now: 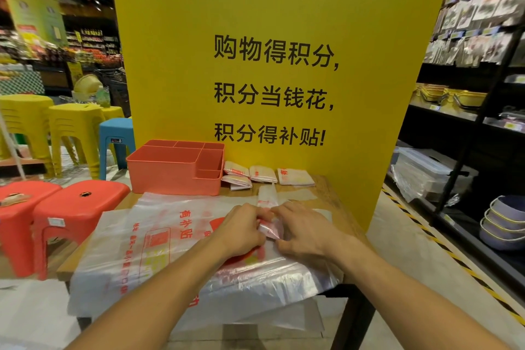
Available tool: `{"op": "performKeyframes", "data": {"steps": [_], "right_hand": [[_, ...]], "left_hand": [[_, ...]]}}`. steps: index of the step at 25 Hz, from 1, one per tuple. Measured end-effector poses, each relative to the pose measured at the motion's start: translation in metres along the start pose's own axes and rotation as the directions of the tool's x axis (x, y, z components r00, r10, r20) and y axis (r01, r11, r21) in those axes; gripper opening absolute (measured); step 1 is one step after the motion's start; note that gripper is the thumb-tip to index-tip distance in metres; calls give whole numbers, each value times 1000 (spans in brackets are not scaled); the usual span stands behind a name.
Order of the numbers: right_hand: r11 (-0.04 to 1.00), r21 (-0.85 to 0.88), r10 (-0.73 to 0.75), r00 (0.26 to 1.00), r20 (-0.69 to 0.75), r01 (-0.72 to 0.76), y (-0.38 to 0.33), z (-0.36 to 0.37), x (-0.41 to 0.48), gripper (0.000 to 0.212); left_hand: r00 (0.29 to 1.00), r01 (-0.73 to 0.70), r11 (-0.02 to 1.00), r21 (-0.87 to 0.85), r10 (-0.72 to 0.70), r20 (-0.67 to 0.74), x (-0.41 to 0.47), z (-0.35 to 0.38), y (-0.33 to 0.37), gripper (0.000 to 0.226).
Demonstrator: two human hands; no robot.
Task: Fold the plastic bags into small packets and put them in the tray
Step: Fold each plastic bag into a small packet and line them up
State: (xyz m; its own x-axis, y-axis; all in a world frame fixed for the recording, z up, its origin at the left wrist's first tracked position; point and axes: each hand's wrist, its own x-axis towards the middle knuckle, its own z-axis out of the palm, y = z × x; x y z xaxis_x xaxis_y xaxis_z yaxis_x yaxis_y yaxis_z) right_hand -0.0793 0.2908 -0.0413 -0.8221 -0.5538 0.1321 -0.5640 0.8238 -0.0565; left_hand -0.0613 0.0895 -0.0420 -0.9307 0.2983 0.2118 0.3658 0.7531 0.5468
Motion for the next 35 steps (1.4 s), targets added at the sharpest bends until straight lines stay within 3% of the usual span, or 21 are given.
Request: {"op": "performKeyframes", "data": {"steps": [5,10,16,22,25,30,34,35], "right_hand": [[990,140,28,998,-50,-21,2,4,0,68],[928,372,91,974,-206,-8,1,13,-1,14],[765,641,241,952,-189,-66,-1,14,6,19],[731,654,359,925,-122,-197,3,18,27,10],[719,622,456,886,-83,-311,0,16,33,16],[752,538,495,865,-81,-381,-14,11,40,46],[753,519,508,859,-68,-405,-25,11,45,22],[766,485,505,862,-47,-423,-28,11,46,32]], "left_hand": [[987,-92,996,8,93,-132,-2,3,-9,28],[984,-147,987,-71,138,-116,-7,3,-12,16],[993,-53,993,-103,41,-114,-3,6,-20,33],[986,24,974,-226,-61,-155,21,9,-25,32],[983,90,977,-192,-117,-139,34,9,-28,25],[978,167,977,-136,-182,-104,51,7,-30,21],[963,260,965,31,-257,-80,69,7,-29,19],[959,275,959,61,-270,-86,73,9,-29,19]]}}
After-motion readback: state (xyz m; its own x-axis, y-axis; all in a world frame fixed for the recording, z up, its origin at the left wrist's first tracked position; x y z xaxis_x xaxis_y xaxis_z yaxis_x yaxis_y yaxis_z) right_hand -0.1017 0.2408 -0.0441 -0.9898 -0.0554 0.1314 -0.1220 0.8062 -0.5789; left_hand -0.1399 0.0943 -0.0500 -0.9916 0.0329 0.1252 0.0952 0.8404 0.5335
